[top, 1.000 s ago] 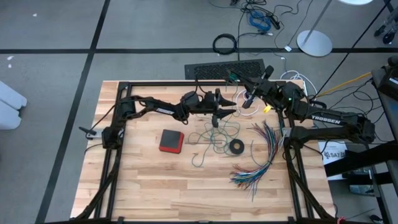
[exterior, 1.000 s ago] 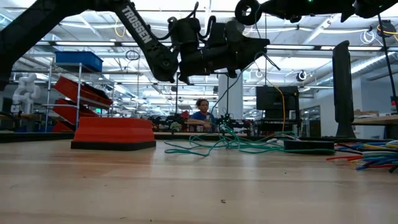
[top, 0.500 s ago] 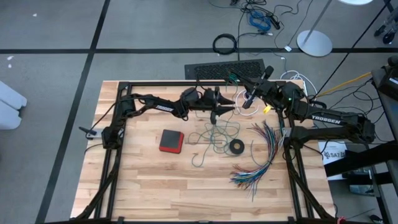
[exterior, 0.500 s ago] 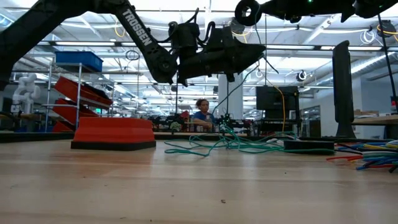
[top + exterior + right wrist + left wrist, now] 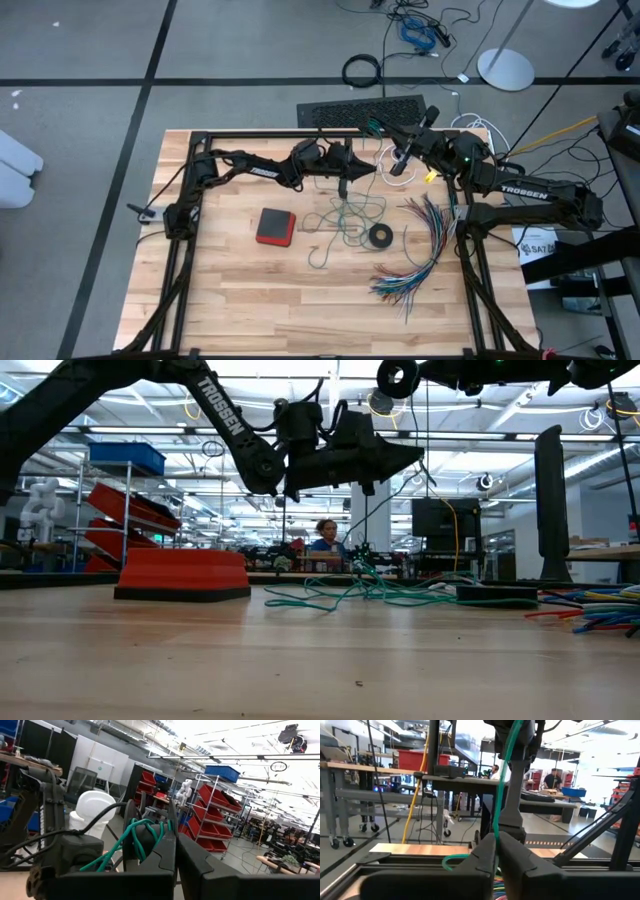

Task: Coiling cords
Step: Coil the green wire cable on the spool

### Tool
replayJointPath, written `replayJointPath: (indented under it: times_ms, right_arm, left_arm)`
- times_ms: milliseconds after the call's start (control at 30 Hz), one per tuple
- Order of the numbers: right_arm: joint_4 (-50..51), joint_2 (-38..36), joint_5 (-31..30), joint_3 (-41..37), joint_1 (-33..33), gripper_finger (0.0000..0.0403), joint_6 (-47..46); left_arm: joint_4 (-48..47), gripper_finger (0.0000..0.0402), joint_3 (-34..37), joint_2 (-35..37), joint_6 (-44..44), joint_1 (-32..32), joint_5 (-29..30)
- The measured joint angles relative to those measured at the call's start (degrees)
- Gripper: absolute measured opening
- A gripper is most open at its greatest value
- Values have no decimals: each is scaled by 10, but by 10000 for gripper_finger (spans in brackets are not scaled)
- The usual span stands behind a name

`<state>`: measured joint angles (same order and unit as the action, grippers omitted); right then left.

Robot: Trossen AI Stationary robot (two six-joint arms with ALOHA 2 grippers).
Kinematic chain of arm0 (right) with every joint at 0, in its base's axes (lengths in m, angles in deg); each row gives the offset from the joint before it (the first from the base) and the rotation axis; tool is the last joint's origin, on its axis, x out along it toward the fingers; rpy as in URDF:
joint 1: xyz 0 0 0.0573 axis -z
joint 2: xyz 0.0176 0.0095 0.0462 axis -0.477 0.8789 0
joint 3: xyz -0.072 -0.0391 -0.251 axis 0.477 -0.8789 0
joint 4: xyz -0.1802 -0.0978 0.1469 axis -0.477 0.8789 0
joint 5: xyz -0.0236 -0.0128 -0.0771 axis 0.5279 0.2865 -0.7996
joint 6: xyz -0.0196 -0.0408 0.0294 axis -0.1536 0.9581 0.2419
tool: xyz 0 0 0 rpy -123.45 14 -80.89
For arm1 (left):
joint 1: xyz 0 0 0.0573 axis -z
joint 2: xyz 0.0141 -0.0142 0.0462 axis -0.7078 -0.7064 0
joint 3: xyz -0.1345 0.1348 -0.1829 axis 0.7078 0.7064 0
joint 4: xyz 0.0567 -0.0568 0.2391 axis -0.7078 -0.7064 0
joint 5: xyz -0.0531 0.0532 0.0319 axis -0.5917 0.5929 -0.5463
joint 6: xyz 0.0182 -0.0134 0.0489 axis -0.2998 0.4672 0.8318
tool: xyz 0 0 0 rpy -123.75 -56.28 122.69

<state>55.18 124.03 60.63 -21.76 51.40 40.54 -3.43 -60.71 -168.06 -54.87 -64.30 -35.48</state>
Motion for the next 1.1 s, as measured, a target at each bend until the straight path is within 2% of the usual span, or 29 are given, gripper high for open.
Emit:
replayJointPath:
  times_ms: [167, 467, 733, 833, 1000, 1100]
  right_arm:
    - [0, 0, 0, 0, 0, 0, -3]
    - [-8, 0, 30, 0, 0, 0, -23]
    - [11, 0, 30, 0, 0, 0, -23]
    - [26, 0, 20, 0, 0, 0, -8]
    - [56, 0, -36, 0, 0, 0, 23]
    - [69, 0, -39, 0, 0, 0, 33]
  left_arm:
    - [-9, 5, -15, 0, 2, -4, 6]
    - [-157, 2, -74, 0, 32, -13, 70]
    - [-168, 1, -78, 0, 2, -53, 79]
    - [-174, 1, -78, 1, -13, -67, 74]
    - [-207, 0, -78, 13, -10, -81, 60]
    - [-240, 0, -78, 27, 7, -93, 60]
